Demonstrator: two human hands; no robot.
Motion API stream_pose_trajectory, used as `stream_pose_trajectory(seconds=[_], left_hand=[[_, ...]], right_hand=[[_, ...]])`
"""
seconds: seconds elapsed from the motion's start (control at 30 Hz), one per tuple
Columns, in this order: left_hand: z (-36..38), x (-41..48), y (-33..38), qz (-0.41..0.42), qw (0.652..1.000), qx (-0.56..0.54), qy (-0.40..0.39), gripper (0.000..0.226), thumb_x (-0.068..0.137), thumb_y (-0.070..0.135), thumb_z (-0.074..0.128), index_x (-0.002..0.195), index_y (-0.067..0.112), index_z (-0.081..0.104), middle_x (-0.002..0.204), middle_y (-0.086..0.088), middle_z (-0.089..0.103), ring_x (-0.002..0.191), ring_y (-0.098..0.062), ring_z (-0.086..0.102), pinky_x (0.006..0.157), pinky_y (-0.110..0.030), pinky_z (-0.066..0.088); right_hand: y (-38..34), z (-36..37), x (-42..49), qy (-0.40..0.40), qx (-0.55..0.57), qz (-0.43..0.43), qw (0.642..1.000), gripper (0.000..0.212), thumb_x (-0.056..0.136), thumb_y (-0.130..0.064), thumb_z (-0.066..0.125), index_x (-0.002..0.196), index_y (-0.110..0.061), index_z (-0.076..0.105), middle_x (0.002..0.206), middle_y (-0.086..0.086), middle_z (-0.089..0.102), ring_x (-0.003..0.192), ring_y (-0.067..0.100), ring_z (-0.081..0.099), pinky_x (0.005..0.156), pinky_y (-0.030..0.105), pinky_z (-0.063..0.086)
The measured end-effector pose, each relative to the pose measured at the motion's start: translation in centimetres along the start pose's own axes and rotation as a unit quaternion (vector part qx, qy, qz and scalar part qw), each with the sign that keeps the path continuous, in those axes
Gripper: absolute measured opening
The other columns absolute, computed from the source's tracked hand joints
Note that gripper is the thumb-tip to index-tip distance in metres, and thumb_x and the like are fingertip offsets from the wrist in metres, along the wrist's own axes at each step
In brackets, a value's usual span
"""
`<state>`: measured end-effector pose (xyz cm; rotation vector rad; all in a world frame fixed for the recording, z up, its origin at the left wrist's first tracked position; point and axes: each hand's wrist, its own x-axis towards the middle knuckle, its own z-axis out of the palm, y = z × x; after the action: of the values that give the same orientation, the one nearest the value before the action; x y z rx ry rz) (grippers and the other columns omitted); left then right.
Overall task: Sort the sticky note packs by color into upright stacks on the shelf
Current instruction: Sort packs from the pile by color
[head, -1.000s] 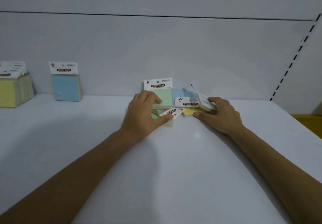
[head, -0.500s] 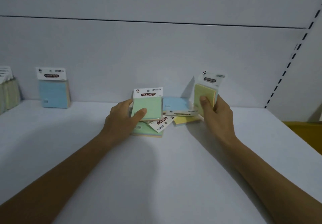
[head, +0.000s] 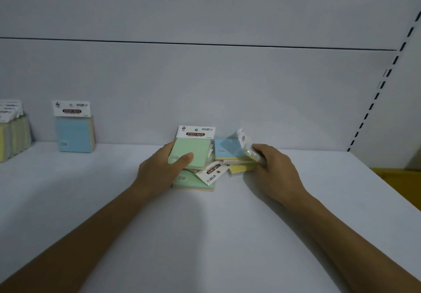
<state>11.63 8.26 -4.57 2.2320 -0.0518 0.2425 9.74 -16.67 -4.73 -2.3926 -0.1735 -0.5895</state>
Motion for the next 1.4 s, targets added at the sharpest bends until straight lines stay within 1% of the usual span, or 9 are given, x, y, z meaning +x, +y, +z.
stream_pose_trajectory(seconds=[0.1, 0.2, 0.4, 0.63, 0.77, 0.9, 1.03, 1.2, 1.4], left_hand=[[-0.2, 0.0, -0.1, 0.007, 0.997, -0.069, 0.024, 0.050, 0.064, 0.054, 0.061, 0.110, 0.036, 0.052, 0.103, 0.020, 0.063, 0.104, -0.009, 0.060, 0.093, -0.036, 0.046], [-0.3, -0.2, -0.1, 0.029, 0.988, -0.136, 0.071, 0.061, 0.061, 0.041, 0.076, 0.113, 0.026, 0.048, 0.107, 0.016, 0.060, 0.103, -0.004, 0.058, 0.085, -0.028, 0.047], [-0.3, 0.1, -0.4, 0.053, 0.977, -0.164, 0.126, 0.056, 0.069, 0.020, 0.081, 0.109, 0.024, 0.042, 0.113, 0.003, 0.060, 0.105, -0.013, 0.058, 0.084, -0.027, 0.046], [-0.4, 0.1, -0.7, 0.021, 0.967, -0.193, 0.163, 0.058, 0.071, 0.015, 0.080, 0.109, 0.019, 0.036, 0.110, -0.009, 0.064, 0.098, -0.022, 0.064, 0.086, -0.040, 0.052], [-0.5, 0.0, -0.5, 0.005, 0.969, -0.182, 0.165, 0.059, 0.071, 0.016, 0.080, 0.110, 0.018, 0.036, 0.104, -0.003, 0.060, 0.091, -0.017, 0.060, 0.075, -0.026, 0.048], [-0.8, -0.2, -0.2, -0.038, 0.961, -0.223, 0.157, 0.066, 0.072, 0.014, 0.079, 0.123, 0.010, 0.039, 0.105, -0.002, 0.061, 0.095, -0.017, 0.061, 0.084, -0.030, 0.048], [-1.6, -0.8, 0.0, -0.070, 0.958, -0.234, 0.152, 0.041, 0.080, 0.015, 0.072, 0.115, 0.006, 0.053, 0.117, -0.009, 0.064, 0.105, -0.024, 0.062, 0.094, -0.042, 0.049], [-3.7, -2.4, -0.5, -0.080, 0.955, -0.242, 0.149, 0.024, 0.090, 0.016, 0.057, 0.112, 0.012, 0.050, 0.118, -0.011, 0.061, 0.096, -0.023, 0.060, 0.070, -0.034, 0.055], [-10.8, -5.7, -3.7, -0.064, 0.967, -0.197, 0.146, 0.028, 0.089, 0.020, 0.058, 0.115, 0.013, 0.052, 0.115, -0.009, 0.062, 0.104, -0.029, 0.060, 0.090, -0.049, 0.051]], right_hand=[[-0.6, -0.5, 0.2, 0.062, 0.141, 0.019, 0.988, 0.035, 0.081, -0.003, 0.049, 0.095, -0.031, 0.065, 0.082, -0.019, 0.065, 0.077, -0.001, 0.058, 0.063, 0.011, 0.042], [-0.7, -1.2, 0.7, 0.125, 0.278, 0.053, 0.951, 0.025, 0.077, -0.002, 0.053, 0.070, -0.024, 0.063, 0.058, -0.016, 0.057, 0.056, 0.001, 0.050, 0.055, 0.019, 0.043], [-0.7, -1.0, 0.7, 0.066, 0.523, 0.177, 0.831, 0.013, 0.086, -0.008, 0.059, 0.087, -0.019, 0.066, 0.075, -0.006, 0.073, 0.067, 0.012, 0.068, 0.052, 0.025, 0.053], [-0.6, 0.7, 0.4, -0.002, 0.414, 0.131, 0.901, 0.013, 0.091, -0.020, 0.058, 0.093, -0.032, 0.062, 0.086, -0.012, 0.071, 0.073, 0.004, 0.069, 0.055, 0.020, 0.051], [-1.1, 0.8, -0.1, 0.000, 0.347, 0.109, 0.932, 0.013, 0.091, -0.022, 0.057, 0.103, -0.023, 0.061, 0.102, 0.001, 0.069, 0.092, 0.021, 0.067, 0.077, 0.040, 0.055], [-2.5, 0.5, -0.5, 0.035, 0.304, 0.062, 0.950, 0.012, 0.090, -0.017, 0.056, 0.100, -0.020, 0.061, 0.095, -0.007, 0.068, 0.083, 0.001, 0.063, 0.067, 0.014, 0.049], [-4.8, 0.0, -0.8, 0.019, 0.297, 0.038, 0.954, 0.012, 0.084, -0.008, 0.050, 0.092, -0.009, 0.058, 0.089, 0.004, 0.065, 0.077, 0.013, 0.057, 0.066, 0.027, 0.047], [-8.6, 0.3, -1.6, -0.015, 0.331, 0.026, 0.943, 0.017, 0.085, -0.007, 0.058, 0.099, -0.016, 0.058, 0.093, -0.004, 0.065, 0.079, 0.007, 0.061, 0.065, 0.021, 0.049], [-14.3, 4.4, -3.3, -0.065, 0.392, 0.078, 0.914, 0.020, 0.088, -0.009, 0.059, 0.105, -0.019, 0.056, 0.097, 0.000, 0.066, 0.082, 0.010, 0.066, 0.063, 0.026, 0.054]])
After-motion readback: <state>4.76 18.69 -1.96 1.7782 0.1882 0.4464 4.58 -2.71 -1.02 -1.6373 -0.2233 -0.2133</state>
